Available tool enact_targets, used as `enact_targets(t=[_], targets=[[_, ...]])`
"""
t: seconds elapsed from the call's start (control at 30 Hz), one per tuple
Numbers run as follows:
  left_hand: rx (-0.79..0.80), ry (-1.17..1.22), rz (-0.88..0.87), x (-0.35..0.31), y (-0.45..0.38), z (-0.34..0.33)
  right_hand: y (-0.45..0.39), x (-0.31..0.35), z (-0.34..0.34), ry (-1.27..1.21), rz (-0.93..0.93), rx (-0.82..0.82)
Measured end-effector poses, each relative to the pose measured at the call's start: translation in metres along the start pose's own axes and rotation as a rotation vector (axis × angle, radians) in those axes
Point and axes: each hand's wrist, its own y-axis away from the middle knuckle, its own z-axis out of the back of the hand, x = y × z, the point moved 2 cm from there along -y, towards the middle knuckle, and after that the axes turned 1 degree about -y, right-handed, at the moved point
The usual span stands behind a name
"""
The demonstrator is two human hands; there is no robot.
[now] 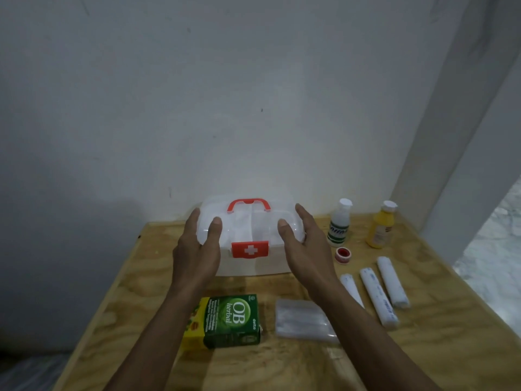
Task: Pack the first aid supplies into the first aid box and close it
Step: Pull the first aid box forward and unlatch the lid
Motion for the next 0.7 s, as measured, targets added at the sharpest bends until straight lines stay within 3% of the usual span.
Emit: enact_targets(t=[0.07, 0.23, 0.43, 0.7], targets=[[0.006, -0.007, 0.002, 0.000, -0.002, 0.001, 0.004, 0.001, -0.001, 0.004, -0.013, -0.040], [-0.015, -0.134, -0.090, -0.013, -0.023, 0.003, 0.035, 0.007, -0.010, -0.084, 0.035, -0.334], [0.118, -0.417, -0.243, -0.024, -0.050, -0.007, 0.051, 0.005, -0.059, -0.305, -0.201, -0.333], [0.173, -0.420, -0.219, -0.021, -0.051, -0.012, 0.043, -0.003, -0.080, -0.567, -0.401, -0.371]])
